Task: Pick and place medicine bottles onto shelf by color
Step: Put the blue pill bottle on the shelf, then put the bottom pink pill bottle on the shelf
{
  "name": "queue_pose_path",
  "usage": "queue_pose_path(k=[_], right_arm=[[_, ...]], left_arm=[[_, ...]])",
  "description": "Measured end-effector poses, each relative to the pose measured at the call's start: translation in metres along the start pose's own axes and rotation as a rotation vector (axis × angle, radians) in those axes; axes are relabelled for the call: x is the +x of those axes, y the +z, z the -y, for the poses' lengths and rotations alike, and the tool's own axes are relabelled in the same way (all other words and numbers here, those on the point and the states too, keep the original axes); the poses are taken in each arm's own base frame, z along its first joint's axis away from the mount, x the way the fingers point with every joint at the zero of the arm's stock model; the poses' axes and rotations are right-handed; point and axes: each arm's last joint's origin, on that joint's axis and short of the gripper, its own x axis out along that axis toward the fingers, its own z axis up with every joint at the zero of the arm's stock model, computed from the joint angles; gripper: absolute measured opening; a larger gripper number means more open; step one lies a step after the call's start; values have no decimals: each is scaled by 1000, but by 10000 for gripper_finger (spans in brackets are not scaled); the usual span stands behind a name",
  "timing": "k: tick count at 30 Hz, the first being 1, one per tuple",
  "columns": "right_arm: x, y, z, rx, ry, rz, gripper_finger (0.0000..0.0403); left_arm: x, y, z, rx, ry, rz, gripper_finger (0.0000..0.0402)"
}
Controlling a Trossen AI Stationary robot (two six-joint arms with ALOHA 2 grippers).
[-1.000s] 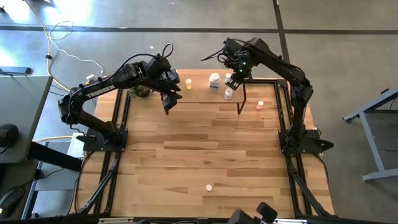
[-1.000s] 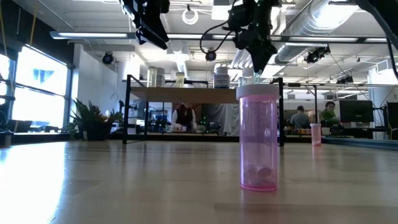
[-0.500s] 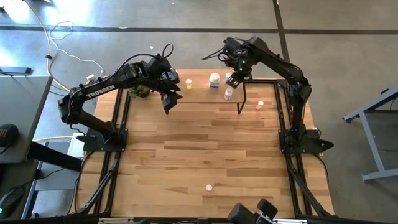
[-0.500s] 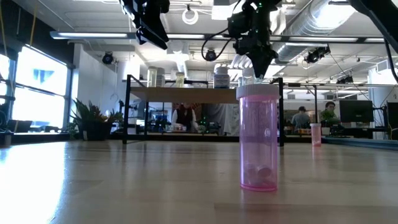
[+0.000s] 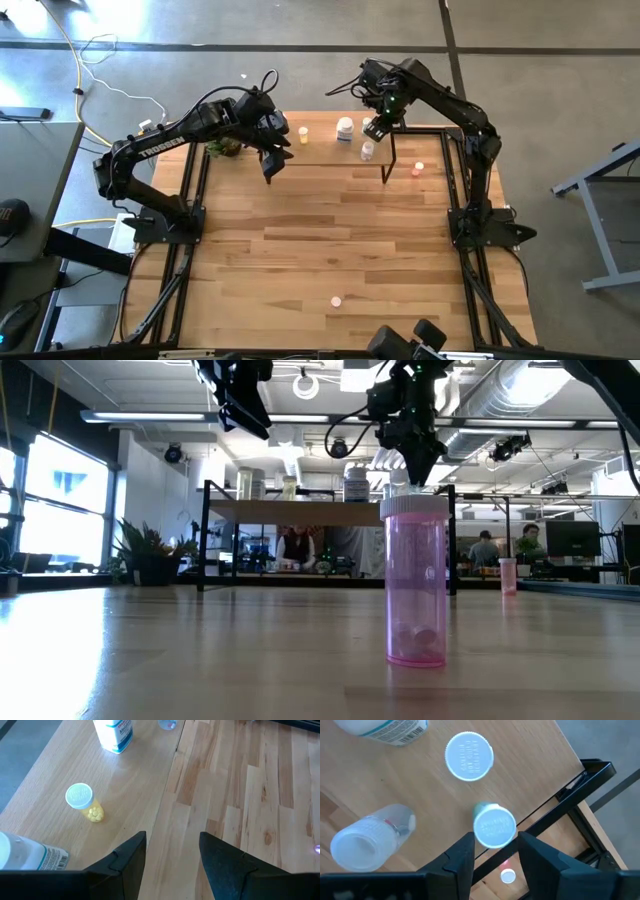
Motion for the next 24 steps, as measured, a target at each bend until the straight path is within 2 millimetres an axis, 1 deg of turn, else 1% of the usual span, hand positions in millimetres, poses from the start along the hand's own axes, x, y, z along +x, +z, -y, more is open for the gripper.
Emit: queue_pose_path(k=[9, 13, 19, 24], right_arm=[[0, 0, 0, 0, 0, 1, 142], [-4, -2, 0, 0, 0, 10, 142], [-19, -10, 1, 3, -3, 51, 142], [-36, -21, 2, 31, -5, 101, 142]], left_arm=[[0, 0, 0, 0, 0, 0, 172], [0, 0, 0, 0, 0, 0, 172], [0, 0, 0, -1, 0, 0, 172], [0, 0, 0, -67, -1, 0, 172]])
